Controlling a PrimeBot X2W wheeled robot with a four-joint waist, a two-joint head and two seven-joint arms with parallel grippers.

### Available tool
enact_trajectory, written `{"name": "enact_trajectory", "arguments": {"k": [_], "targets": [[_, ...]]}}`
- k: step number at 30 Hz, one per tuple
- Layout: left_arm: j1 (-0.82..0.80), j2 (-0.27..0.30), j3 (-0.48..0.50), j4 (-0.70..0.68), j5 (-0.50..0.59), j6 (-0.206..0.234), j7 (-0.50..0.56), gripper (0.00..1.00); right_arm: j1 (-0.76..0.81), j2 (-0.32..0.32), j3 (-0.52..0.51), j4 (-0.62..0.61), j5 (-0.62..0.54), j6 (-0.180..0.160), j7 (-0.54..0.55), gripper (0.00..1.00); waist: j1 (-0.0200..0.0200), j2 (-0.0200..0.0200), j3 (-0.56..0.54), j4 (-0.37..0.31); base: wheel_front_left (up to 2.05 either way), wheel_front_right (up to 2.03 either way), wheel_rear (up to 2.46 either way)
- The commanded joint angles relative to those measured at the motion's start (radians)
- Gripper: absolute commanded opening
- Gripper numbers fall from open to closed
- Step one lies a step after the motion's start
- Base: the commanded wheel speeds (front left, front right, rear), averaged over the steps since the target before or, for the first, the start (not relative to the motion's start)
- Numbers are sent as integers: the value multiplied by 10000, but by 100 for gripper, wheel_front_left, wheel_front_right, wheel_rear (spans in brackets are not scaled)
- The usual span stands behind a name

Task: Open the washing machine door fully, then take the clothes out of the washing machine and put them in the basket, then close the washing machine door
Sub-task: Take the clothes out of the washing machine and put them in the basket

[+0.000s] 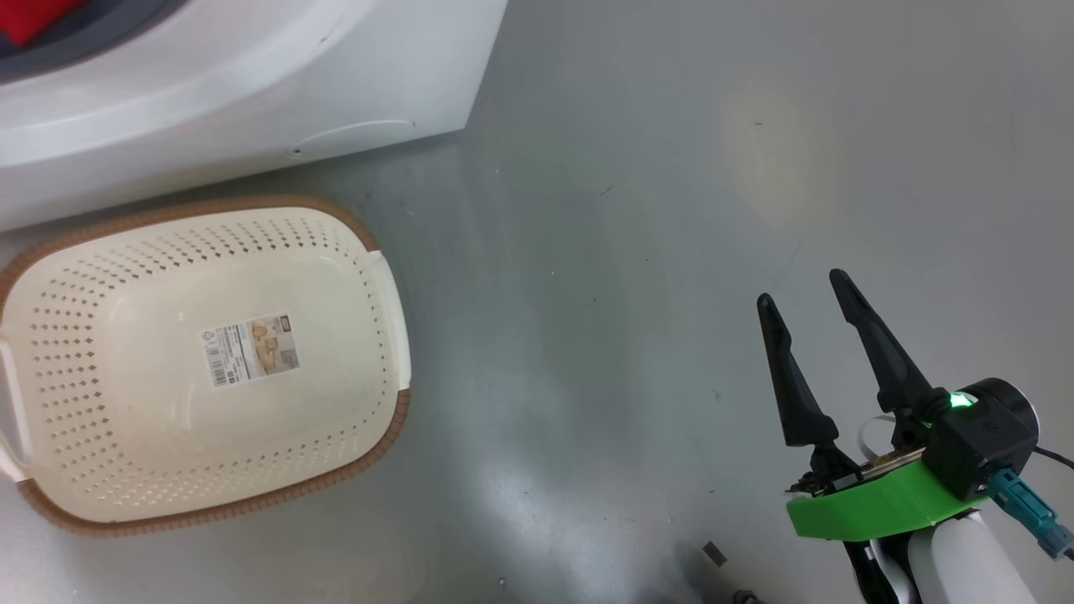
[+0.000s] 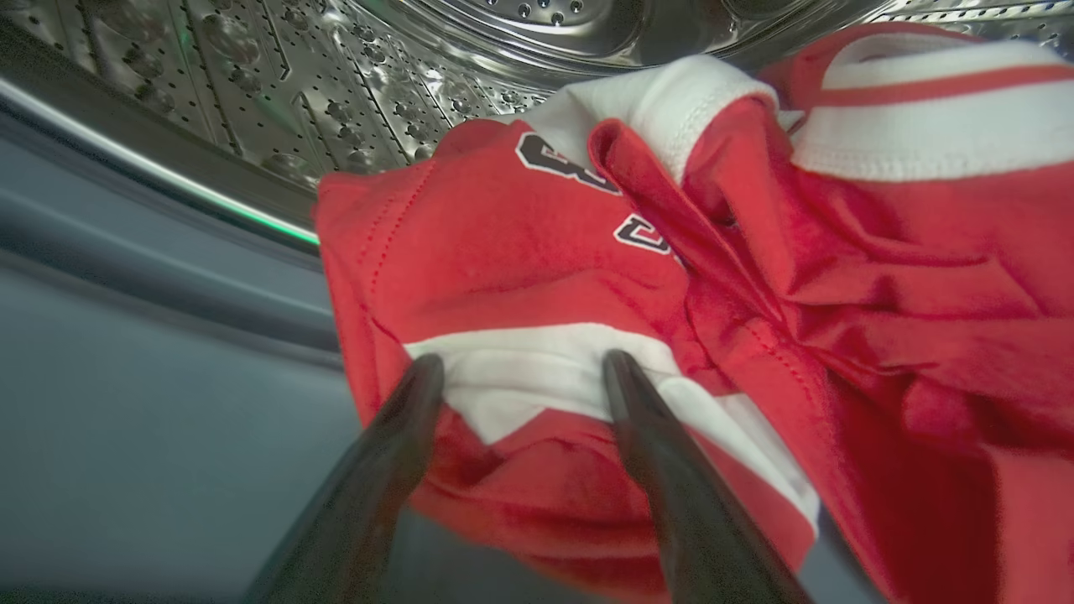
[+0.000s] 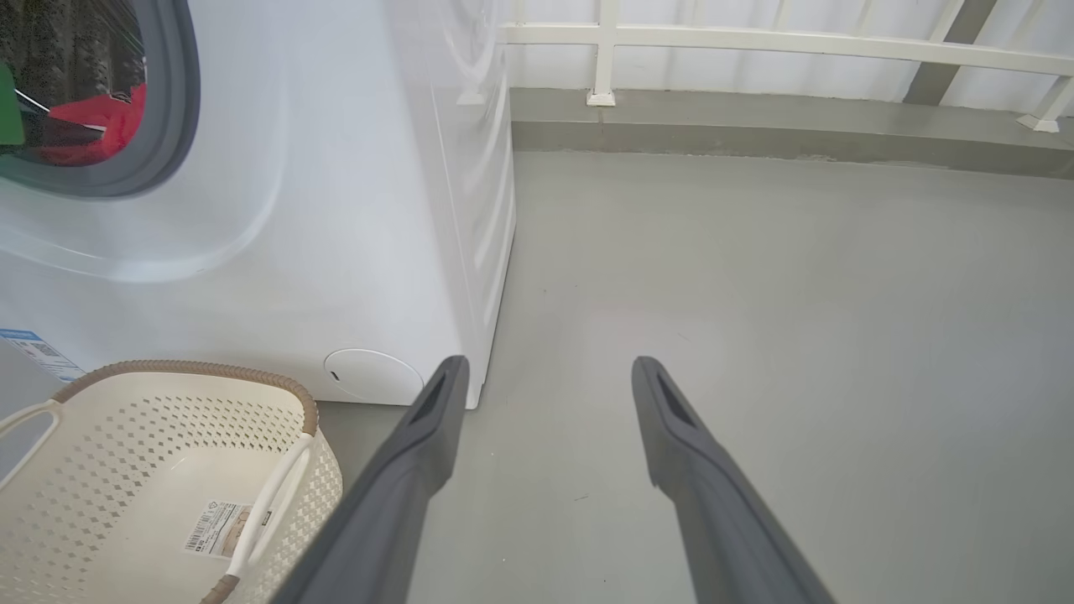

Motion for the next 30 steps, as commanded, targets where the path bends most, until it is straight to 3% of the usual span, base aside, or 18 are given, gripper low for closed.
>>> {"name": "enact_trajectory", "arguments": {"k": [1,10,11,12,13,21,30], "targets": [[-2,546,30,-92,-41,87,102,100,172,-108,217,-170,123,63,-65,100,0,-1,24,-39,0,0,0],[55,555,-304,-46,100,180,518,100,141,-108,237,-184,266,63,-65,100,0,-1,149,-162,0,0,0],[35,561,-406,-41,165,214,566,45,129,-108,232,-194,283,63,-65,100,0,-1,171,-163,0,0,0],[25,563,-437,-39,176,220,588,27,123,-108,229,-199,291,63,-65,100,0,-1,184,-162,0,0,0],[20,561,-457,-38,173,213,593,0,119,-108,223,-203,292,63,-65,100,0,-1,190,-155,0,0,0],[-38,513,-553,-34,95,8,443,0,75,-108,138,-224,285,63,-65,100,0,-1,234,-5,0,0,0],[8,376,-687,-256,9,-417,-570,0,1,-108,39,-210,281,63,-65,100,0,-1,298,477,0,0,0]]}}
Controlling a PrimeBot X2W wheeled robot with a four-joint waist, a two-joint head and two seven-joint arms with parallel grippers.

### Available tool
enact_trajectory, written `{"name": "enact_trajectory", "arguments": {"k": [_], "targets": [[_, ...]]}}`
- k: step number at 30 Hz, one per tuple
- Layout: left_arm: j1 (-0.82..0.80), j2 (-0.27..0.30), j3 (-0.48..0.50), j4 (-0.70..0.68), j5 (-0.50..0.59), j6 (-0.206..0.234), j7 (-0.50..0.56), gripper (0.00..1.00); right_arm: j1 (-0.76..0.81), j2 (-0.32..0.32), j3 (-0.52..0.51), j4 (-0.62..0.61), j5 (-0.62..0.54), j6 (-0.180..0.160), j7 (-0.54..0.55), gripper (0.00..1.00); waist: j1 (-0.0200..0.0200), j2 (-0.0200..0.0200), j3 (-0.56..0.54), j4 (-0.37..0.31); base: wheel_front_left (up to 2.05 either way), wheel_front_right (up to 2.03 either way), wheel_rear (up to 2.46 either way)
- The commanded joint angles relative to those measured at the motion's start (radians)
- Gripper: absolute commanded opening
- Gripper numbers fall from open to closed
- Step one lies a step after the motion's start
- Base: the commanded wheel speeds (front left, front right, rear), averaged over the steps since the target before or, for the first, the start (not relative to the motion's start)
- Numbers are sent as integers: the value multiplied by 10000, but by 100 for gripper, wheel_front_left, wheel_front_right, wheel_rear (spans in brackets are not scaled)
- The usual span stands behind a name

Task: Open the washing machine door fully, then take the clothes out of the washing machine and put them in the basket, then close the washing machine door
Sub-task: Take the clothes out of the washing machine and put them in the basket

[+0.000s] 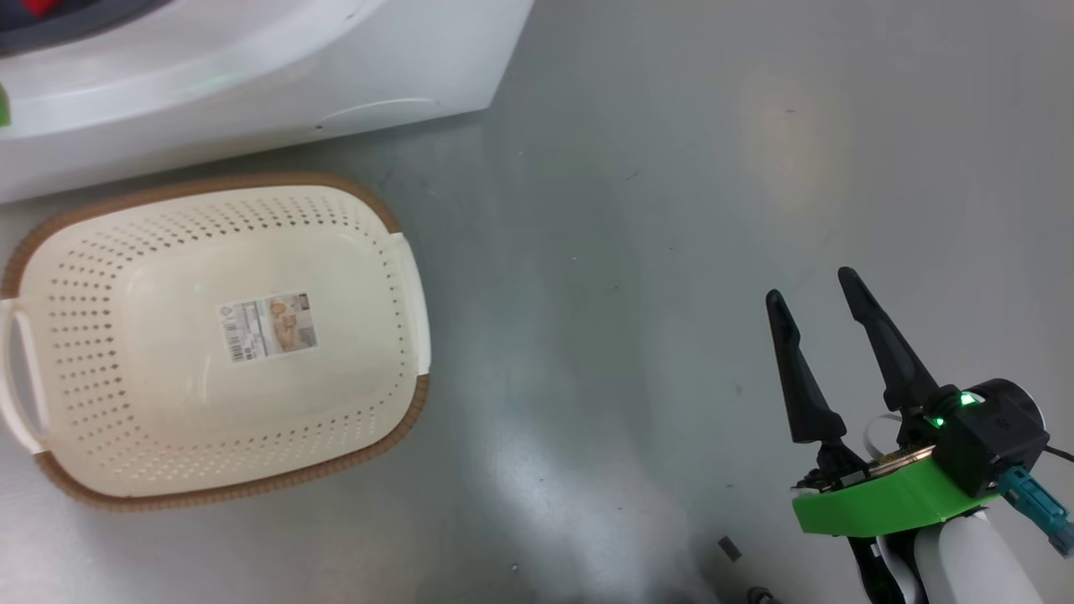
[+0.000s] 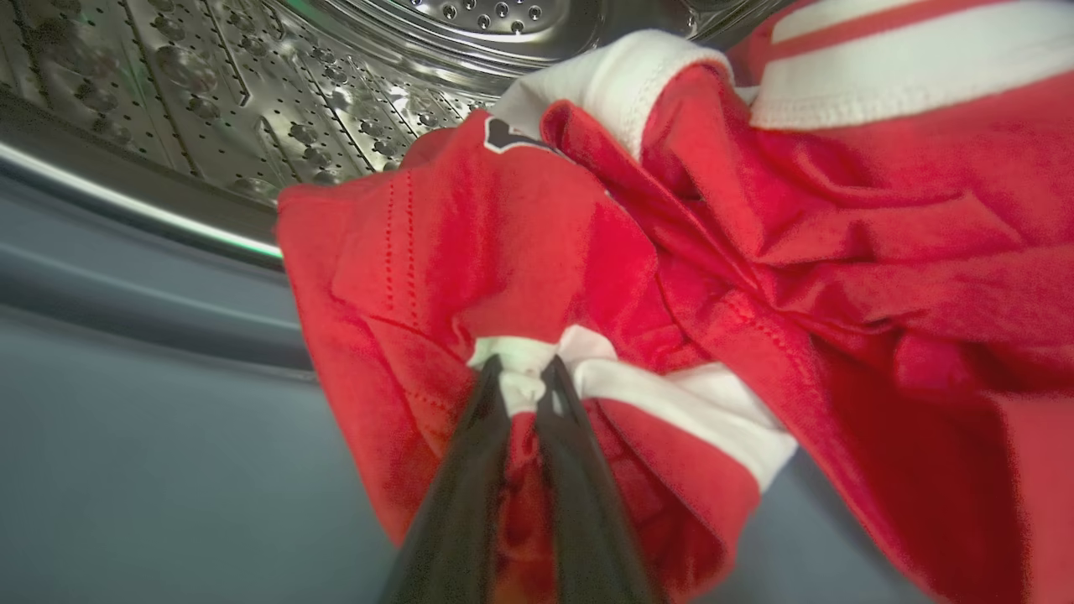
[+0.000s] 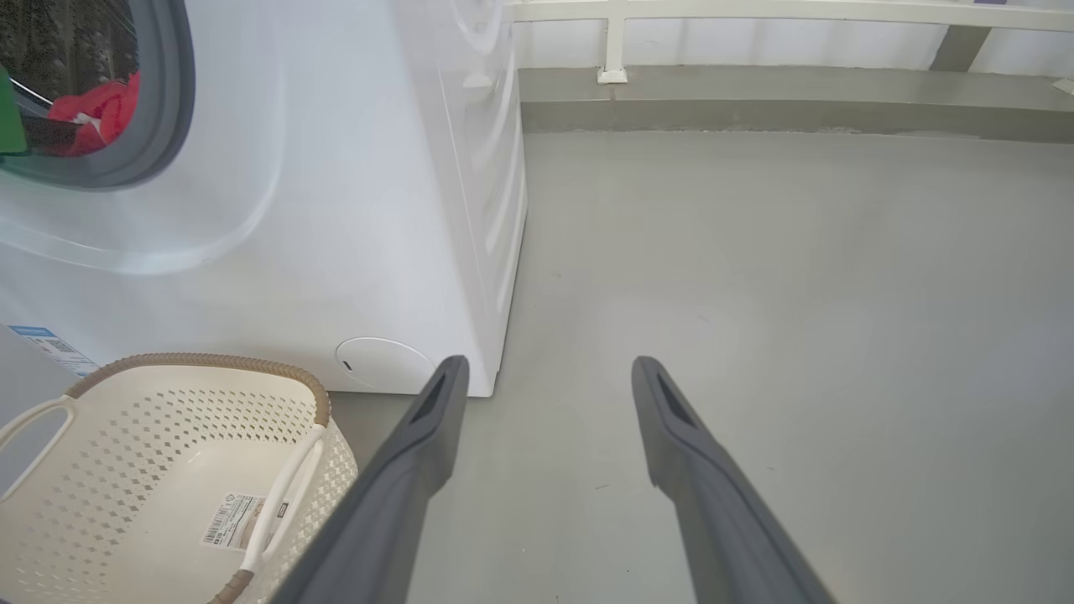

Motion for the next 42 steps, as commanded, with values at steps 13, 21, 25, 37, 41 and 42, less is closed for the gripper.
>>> {"name": "enact_trajectory", "arguments": {"k": [13,21,25,37,41,42], "targets": [[830,271,46,-1414,-236,-550,-1897,0,35,-108,-97,-262,-53,63,-65,100,0,0,-80,647,0,0,0],[2092,192,-15,-2991,-204,-411,-2037,0,23,-108,-63,-184,-61,63,-65,100,0,0,-469,872,0,0,0],[2832,254,121,-3866,-367,-338,-2046,0,17,-108,-70,-161,-41,63,-65,100,0,0,-644,928,0,0,0],[5121,420,236,-6183,-671,102,-1817,0,10,-108,-51,-5,29,63,-65,100,0,0,-1326,1001,0,0,0],[5943,401,218,-7231,-762,379,-1470,0,32,-108,-109,15,76,63,-65,100,0,0,-1609,1078,0,0,0],[6157,380,198,-7505,-783,453,-1353,0,33,-108,-132,11,85,63,-65,100,0,0,-1672,1098,0,0,0]]}}
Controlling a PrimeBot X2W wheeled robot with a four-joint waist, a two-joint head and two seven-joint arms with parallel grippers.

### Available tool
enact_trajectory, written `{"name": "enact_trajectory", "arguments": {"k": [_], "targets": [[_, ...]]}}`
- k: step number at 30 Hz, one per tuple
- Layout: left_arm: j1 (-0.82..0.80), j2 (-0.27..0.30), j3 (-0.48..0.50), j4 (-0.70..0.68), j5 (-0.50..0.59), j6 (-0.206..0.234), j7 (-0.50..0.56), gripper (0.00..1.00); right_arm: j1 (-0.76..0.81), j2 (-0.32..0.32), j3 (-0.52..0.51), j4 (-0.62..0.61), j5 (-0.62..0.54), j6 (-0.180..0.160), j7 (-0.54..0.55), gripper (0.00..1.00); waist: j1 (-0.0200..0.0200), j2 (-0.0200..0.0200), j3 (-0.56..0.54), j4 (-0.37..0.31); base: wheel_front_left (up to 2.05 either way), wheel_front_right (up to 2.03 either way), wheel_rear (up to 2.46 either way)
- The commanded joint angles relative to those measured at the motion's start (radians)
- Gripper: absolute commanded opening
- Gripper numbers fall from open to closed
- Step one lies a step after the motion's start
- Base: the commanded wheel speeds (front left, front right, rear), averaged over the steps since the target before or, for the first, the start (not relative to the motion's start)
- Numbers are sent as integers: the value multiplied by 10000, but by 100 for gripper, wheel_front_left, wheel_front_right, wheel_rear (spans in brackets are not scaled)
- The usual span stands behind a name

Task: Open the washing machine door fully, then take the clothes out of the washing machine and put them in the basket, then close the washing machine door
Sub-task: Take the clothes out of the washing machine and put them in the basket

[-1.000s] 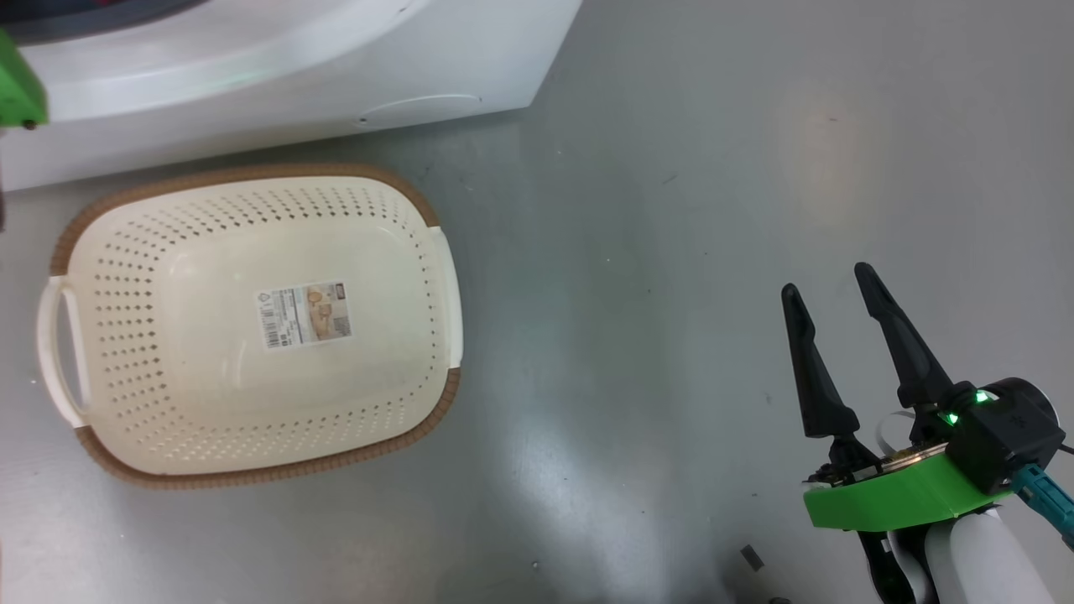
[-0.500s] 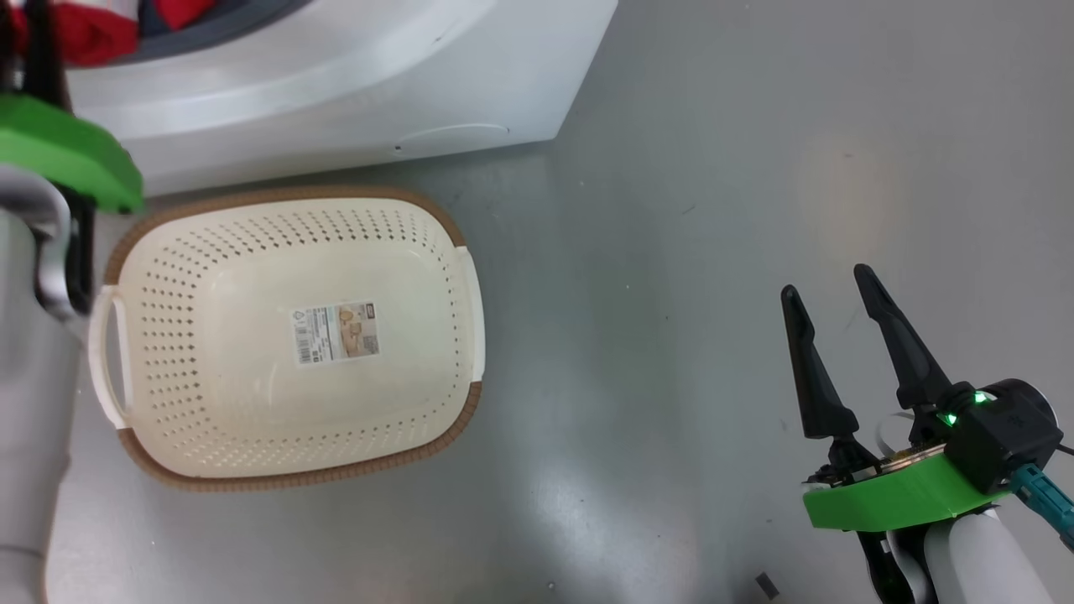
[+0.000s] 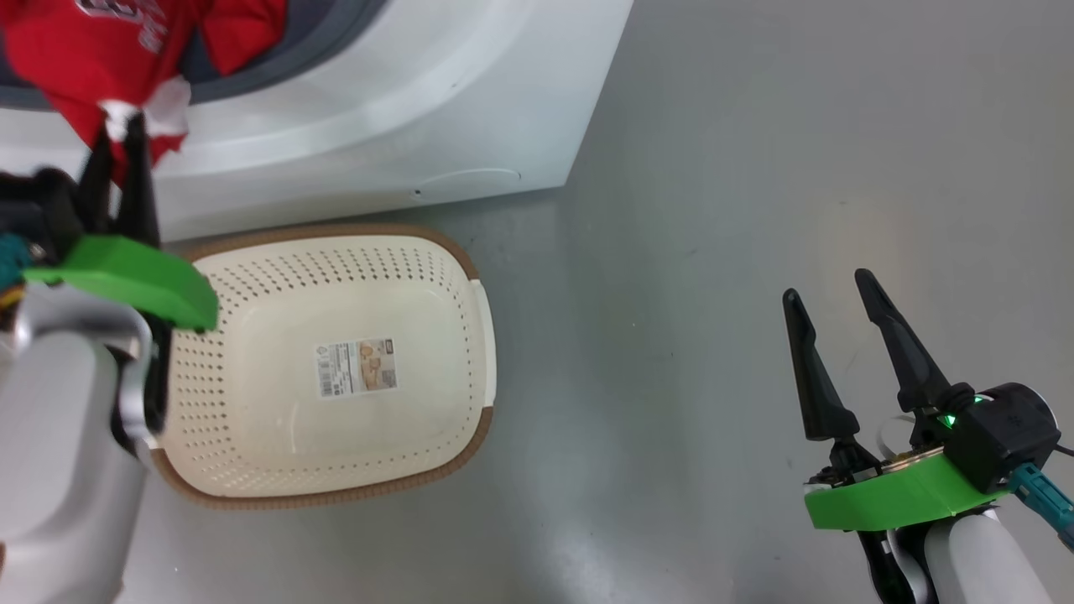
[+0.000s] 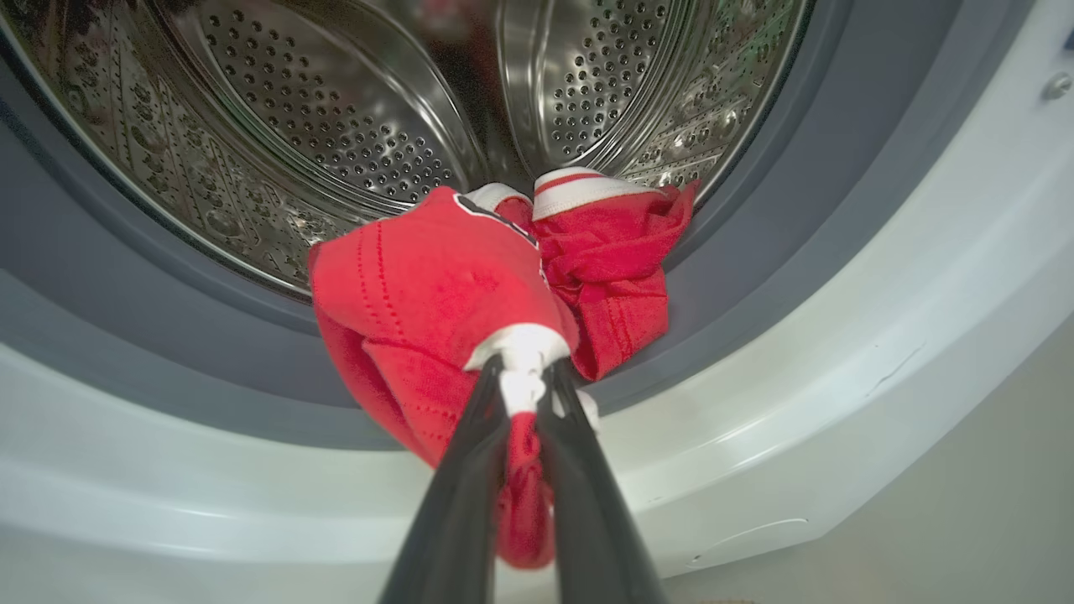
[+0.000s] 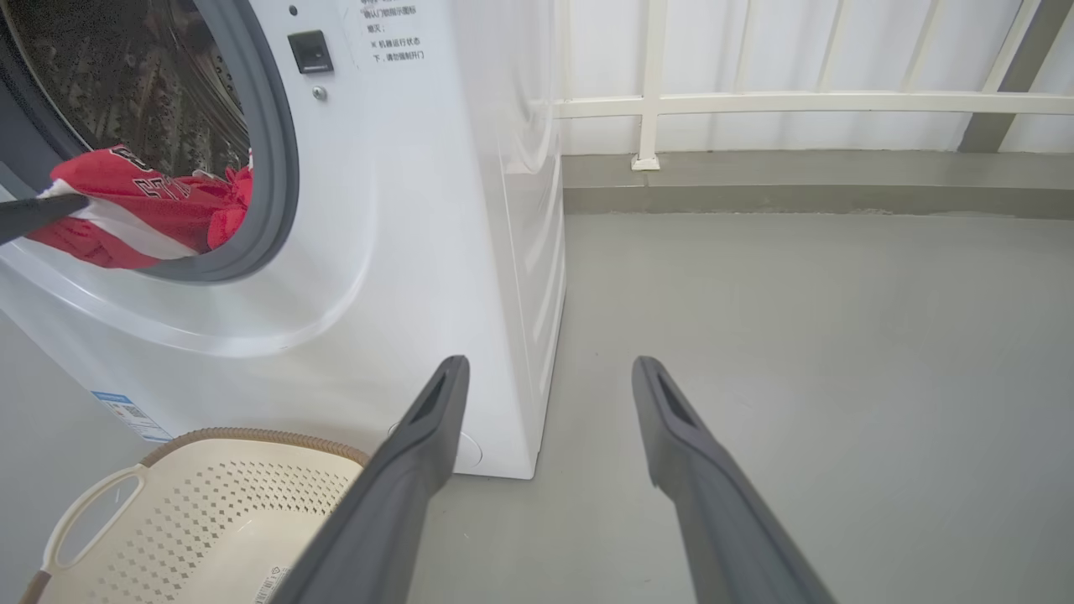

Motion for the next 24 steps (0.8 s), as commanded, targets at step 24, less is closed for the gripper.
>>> {"name": "enact_trajectory", "arguments": {"k": [24], "targets": [[3385,-191,-146,-3174,-846,825,1099,0,572,-97,-275,-228,174,63,-65,100,0,0,-1590,471,0,0,0]]}}
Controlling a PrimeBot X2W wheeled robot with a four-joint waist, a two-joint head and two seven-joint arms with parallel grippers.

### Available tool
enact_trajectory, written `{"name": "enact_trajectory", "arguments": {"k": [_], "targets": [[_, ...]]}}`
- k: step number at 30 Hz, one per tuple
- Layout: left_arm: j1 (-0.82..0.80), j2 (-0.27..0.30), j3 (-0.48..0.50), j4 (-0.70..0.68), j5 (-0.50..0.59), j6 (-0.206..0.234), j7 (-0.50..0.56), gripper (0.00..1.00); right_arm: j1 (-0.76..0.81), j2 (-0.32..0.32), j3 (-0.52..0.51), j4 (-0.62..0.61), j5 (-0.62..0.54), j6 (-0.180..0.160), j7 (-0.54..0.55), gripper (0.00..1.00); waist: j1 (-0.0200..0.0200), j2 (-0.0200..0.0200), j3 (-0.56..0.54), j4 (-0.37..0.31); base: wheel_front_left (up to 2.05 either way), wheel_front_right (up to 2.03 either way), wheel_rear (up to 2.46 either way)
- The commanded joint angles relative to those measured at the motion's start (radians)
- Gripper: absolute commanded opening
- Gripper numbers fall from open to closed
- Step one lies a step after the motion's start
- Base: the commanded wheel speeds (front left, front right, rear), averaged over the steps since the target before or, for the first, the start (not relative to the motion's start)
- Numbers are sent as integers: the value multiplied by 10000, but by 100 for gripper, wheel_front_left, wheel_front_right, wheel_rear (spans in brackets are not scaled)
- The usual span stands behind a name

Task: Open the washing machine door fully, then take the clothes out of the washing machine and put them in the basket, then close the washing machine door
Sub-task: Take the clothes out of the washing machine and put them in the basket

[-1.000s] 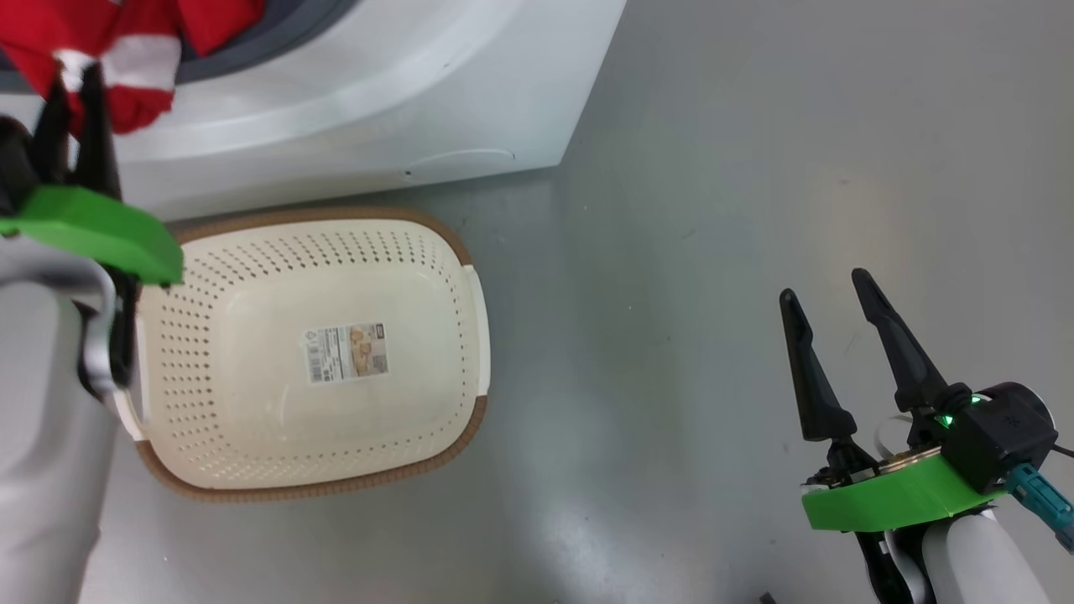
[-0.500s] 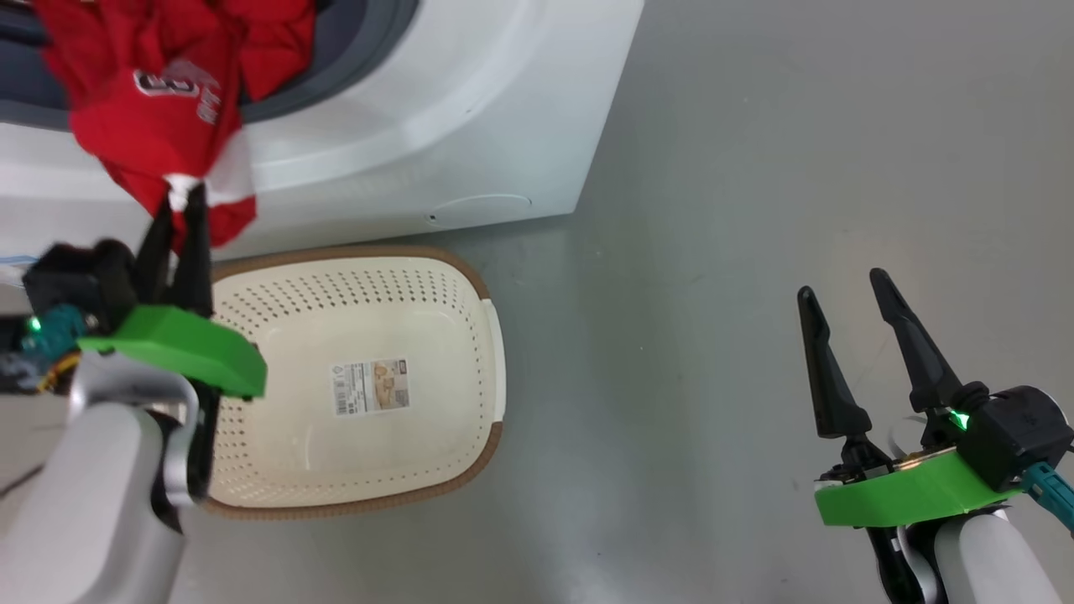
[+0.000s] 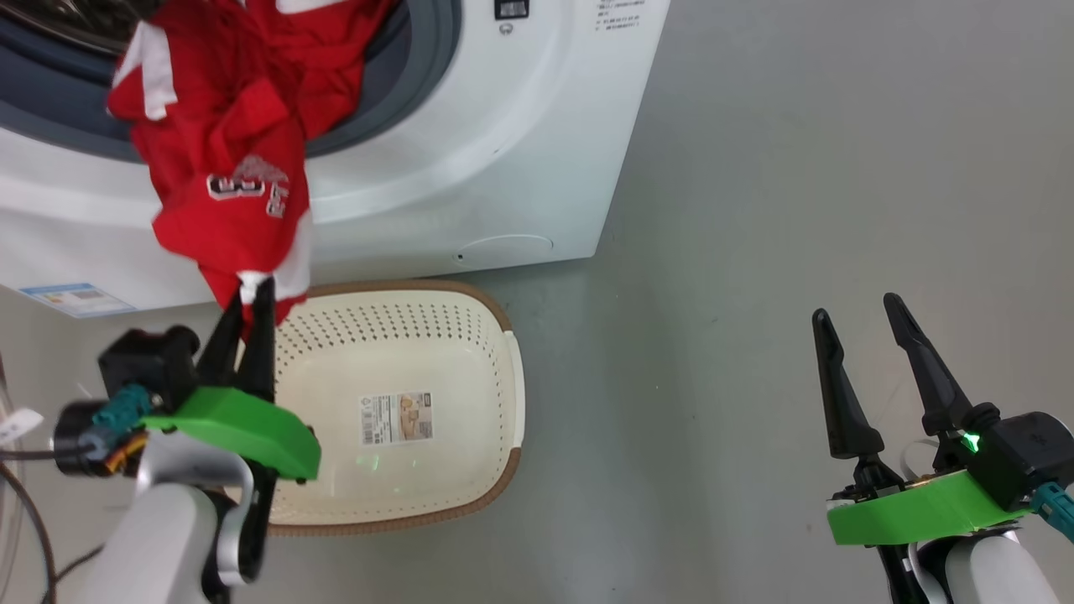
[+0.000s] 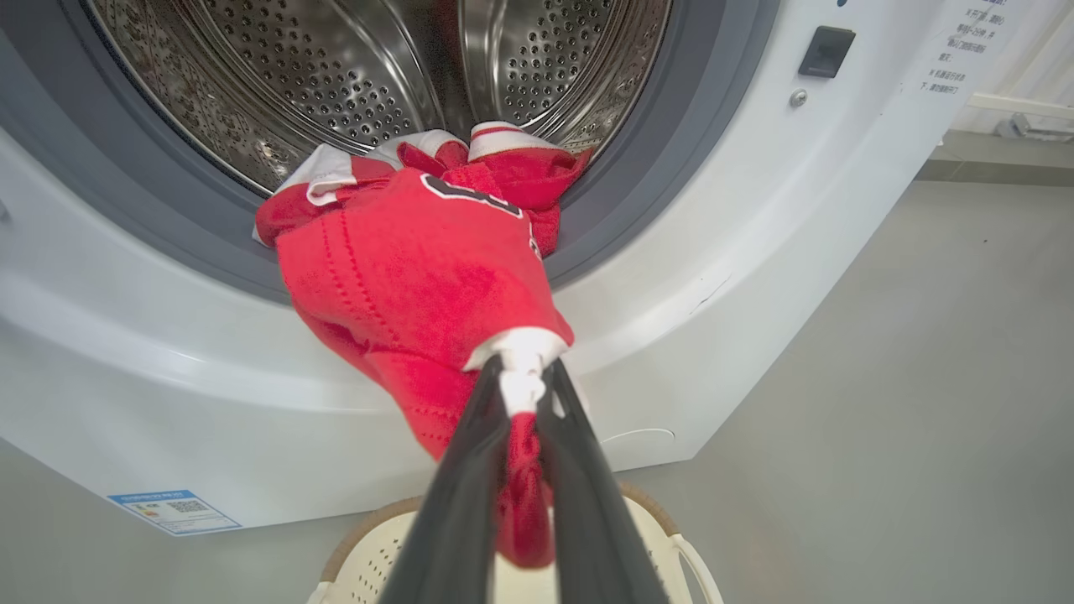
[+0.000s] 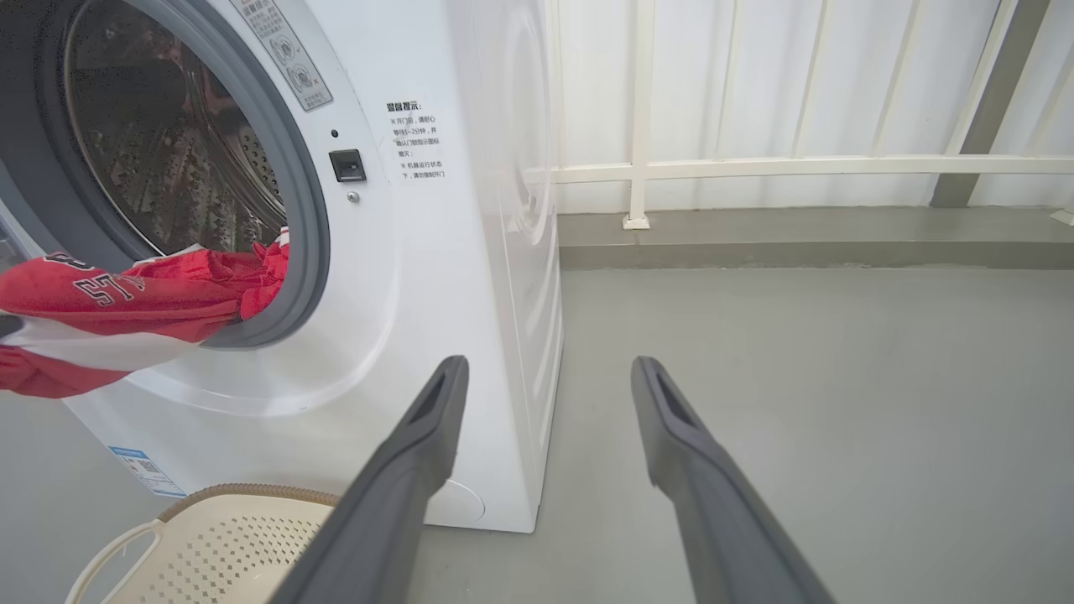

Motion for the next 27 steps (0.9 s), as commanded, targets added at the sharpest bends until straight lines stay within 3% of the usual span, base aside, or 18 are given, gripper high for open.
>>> {"name": "enact_trajectory", "arguments": {"k": [1,9,16,27], "targets": [[230,181,279,-189,-139,74,13,0,125,-87,221,-250,62,63,-65,100,0,0,-214,-1,0,0,0],[740,-246,-80,334,-338,34,79,0,235,-87,239,-348,59,63,-65,100,0,0,-243,-96,0,0,0],[616,-588,-341,1704,-494,-239,-33,0,230,-87,246,-413,41,63,-65,100,0,0,-47,-173,0,0,0],[-578,-1257,-566,4682,-776,-1045,-633,0,-17,-87,215,-490,40,63,-65,100,0,0,676,-187,0,0,0]]}}
